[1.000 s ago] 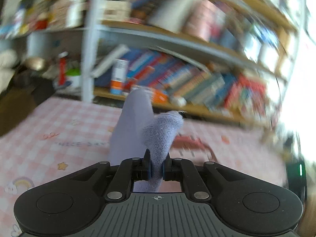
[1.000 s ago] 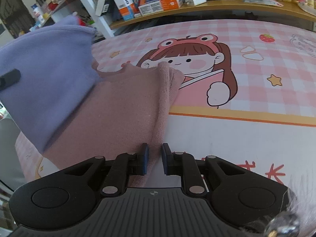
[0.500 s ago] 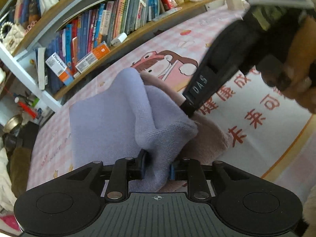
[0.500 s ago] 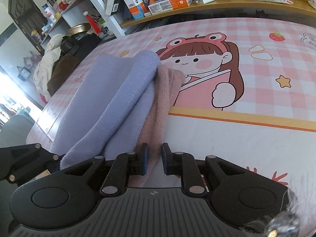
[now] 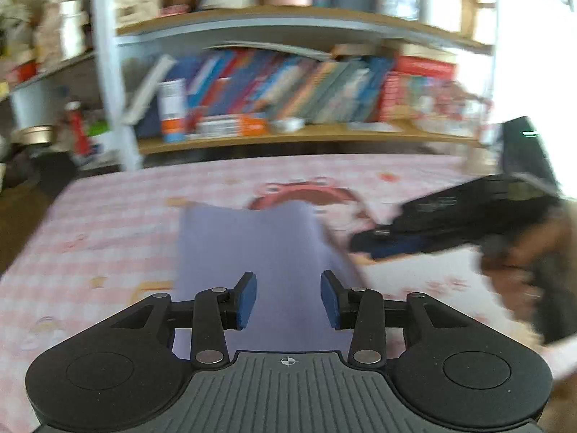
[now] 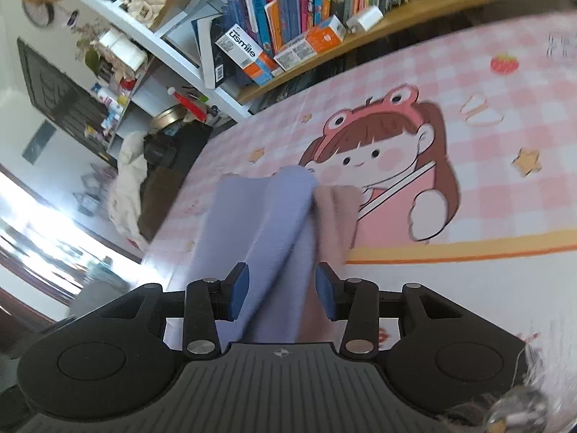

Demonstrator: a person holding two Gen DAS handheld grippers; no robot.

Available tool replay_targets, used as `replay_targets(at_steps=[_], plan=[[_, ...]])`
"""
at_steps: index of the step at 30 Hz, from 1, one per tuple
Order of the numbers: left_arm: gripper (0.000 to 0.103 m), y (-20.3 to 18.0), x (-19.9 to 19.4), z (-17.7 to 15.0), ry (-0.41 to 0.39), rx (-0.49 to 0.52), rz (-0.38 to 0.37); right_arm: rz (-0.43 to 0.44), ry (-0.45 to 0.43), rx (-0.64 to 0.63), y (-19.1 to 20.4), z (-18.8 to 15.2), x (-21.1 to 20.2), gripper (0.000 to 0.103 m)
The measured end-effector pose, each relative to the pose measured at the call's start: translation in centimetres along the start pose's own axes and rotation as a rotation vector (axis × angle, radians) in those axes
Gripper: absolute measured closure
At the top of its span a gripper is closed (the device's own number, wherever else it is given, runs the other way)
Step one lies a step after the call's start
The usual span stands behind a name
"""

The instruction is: Fold clothes

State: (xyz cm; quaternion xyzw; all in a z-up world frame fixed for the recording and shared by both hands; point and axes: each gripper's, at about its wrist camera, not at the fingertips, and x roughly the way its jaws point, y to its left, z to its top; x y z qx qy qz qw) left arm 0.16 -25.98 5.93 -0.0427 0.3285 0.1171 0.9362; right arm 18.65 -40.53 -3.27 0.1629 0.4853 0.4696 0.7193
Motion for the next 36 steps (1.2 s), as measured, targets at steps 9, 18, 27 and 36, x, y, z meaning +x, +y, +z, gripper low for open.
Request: replay_targets(at_steps=[9, 18, 27, 36], plan=[[0.068, -2.2, 5.7, -4.4, 0.179, 0.135, -0.102, -0.012, 0.037, 0.107, -1.0, 0.2, 3.4, 0.062], [0.064, -1.1, 4.9, -4.4, 0.189, 0.169, -0.136, 0.027, 0.02, 0.123, -0.3, 1.5, 4.9, 0.062], [0.063, -0.6, 5.8, -4.8, 0.198, 0.202, -0.16, 0.164, 0.033, 0.165, 0.6, 2.0, 6.1, 0.069], [0.063, -0.1, 6.2, -5.0, 0.203, 0.187, -0.161, 0.325, -0.156, 0.159, 1.5, 3.1, 1.4, 0.069]])
